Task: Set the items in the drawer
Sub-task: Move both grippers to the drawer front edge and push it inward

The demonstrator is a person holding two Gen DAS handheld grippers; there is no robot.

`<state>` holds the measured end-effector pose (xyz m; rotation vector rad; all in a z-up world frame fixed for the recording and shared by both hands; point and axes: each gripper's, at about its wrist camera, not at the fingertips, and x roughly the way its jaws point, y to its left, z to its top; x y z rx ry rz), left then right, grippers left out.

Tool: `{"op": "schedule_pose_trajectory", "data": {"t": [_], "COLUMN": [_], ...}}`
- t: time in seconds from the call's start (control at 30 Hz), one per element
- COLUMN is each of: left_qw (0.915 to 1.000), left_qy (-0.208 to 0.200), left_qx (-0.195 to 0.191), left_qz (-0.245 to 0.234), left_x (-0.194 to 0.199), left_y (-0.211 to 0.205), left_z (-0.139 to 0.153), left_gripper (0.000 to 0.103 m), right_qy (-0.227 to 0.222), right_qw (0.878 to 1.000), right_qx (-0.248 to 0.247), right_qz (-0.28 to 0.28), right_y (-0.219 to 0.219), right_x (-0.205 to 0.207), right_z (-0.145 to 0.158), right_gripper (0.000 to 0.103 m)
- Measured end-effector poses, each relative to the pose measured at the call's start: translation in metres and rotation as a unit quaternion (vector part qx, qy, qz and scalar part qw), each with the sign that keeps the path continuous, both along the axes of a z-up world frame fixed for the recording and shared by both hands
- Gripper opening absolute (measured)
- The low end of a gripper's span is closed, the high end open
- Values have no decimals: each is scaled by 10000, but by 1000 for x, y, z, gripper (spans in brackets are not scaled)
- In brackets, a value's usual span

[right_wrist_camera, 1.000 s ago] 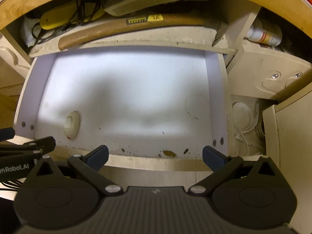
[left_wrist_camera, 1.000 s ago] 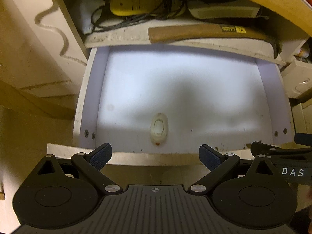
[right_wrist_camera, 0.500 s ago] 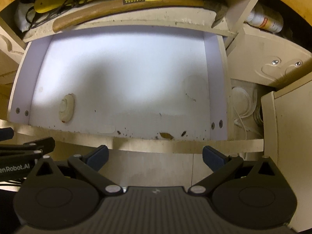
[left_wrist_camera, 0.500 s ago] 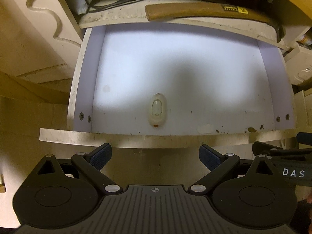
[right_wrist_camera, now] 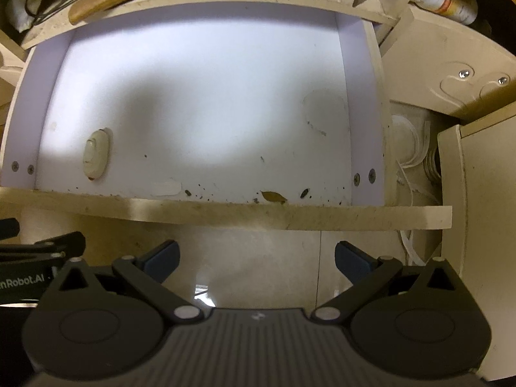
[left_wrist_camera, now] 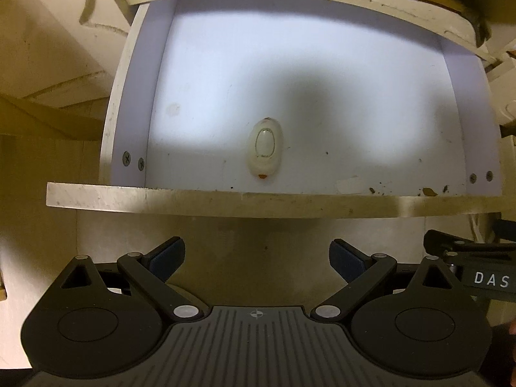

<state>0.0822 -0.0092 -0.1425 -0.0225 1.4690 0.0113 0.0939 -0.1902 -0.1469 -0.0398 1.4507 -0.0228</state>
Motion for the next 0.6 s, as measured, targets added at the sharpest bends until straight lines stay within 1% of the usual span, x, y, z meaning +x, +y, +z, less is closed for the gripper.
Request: {"op": "schedule_pose_trajectory", "data": {"t": [0.2,0.37,0.43,0.5,0.57,0.6], "left_qw": [9999,9998,9999,9999,9998,9997], "left_qy": [50,100,6,-151,-175,-188], "left_qx": [-85,-82,-81,15,119,111], "left_qz": [93,118,136,71,-65,-47], "left_x": [1,1,2,4,5,5], "left_y": [1,2,2,0,-4,-4], "left_z": [-4,-11,-11,-8,-8,-7], "left_gripper": [99,99,99,99,99,99], "right_qy": [45,67,25,-47,-39,-55], "right_qw": [10000,10000,10000,9999,9999,9999], "right_qx": [-30,-53,-50,-56,-60,-74], "right_qz": [-28,-50,-65,-104,-112,-112], "right_y": [0,0,0,-1,-1,-1], "right_x": [3,6,7,9,9,9], "right_z": [-5,-9,-9,-8,-10,-10], "right_gripper": [103,103,103,103,103,103]}}
